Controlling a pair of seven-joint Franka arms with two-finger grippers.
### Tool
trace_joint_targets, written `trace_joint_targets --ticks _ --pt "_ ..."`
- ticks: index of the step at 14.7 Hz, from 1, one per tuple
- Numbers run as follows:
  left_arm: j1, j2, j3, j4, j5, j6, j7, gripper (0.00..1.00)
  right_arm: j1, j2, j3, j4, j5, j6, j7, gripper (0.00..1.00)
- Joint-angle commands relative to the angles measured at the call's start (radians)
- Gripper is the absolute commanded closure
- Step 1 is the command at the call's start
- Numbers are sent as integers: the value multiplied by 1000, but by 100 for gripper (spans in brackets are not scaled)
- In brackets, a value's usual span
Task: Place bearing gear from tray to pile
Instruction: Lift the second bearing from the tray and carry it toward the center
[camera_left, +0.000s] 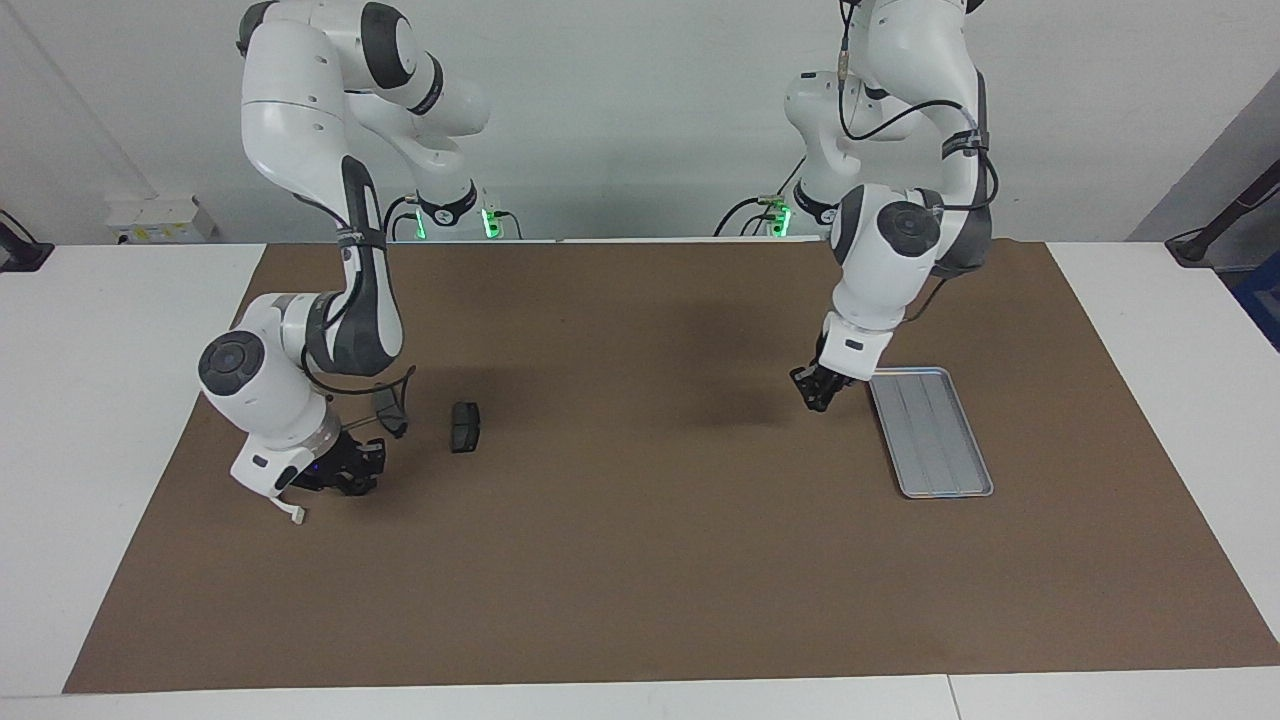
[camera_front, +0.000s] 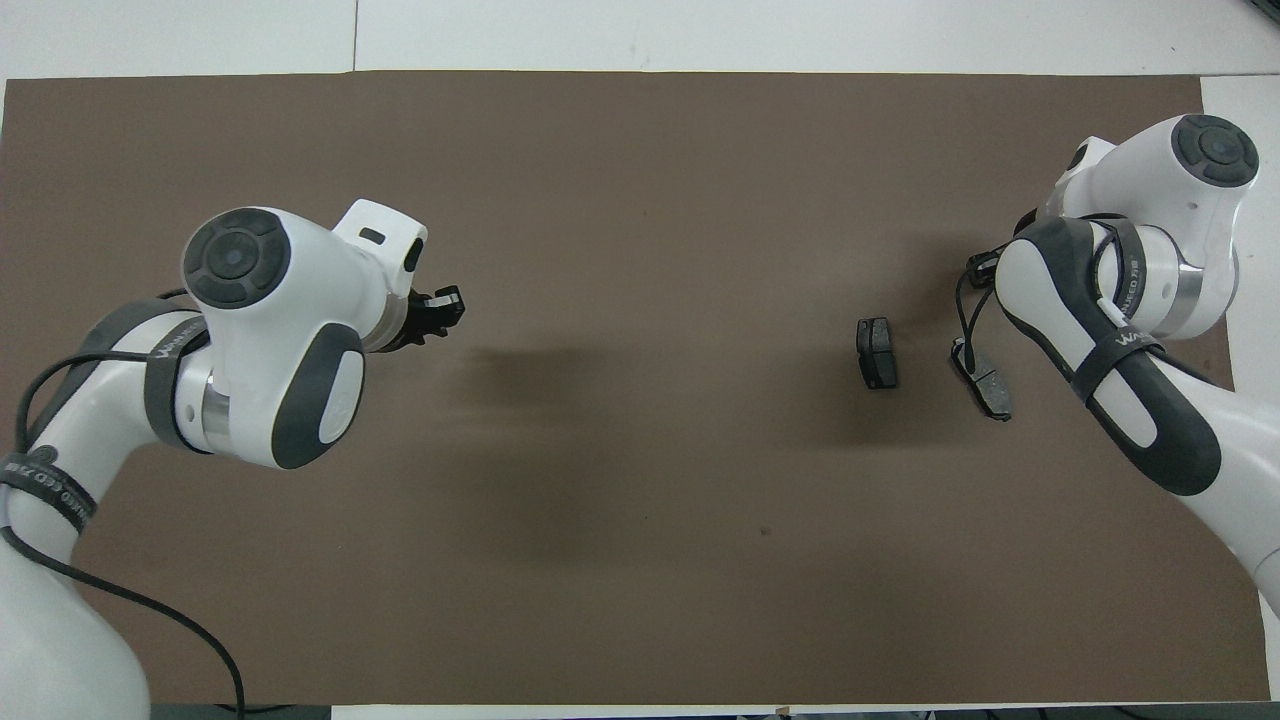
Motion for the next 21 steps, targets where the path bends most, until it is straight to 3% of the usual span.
trace_joint_targets --ticks 1,2,3,5,14,17,21 --pt "-122 164 21 204 -7 -57 -158 100 -24 -27 16 -42 -11 32 -23 70" --pt "-152 221 21 271 -7 -61 -209 100 -23 -27 16 -39 -11 27 -17 31" --pt "-175 258 21 319 -7 -66 -250 100 -23 -30 16 -38 -11 21 -15 15" --pt "-221 311 21 364 -7 -61 -281 100 -18 -40 16 -33 -11 12 -14 6" --pt "-277 367 21 356 1 -6 -358 100 -6 -127 25 13 -9 -48 14 6" --pt "-278 376 21 350 2 0 -360 100 41 -152 25 60 -9 -129 93 6" --pt "-278 378 21 349 1 3 -361 100 89 -152 25 68 -13 -132 173 6"
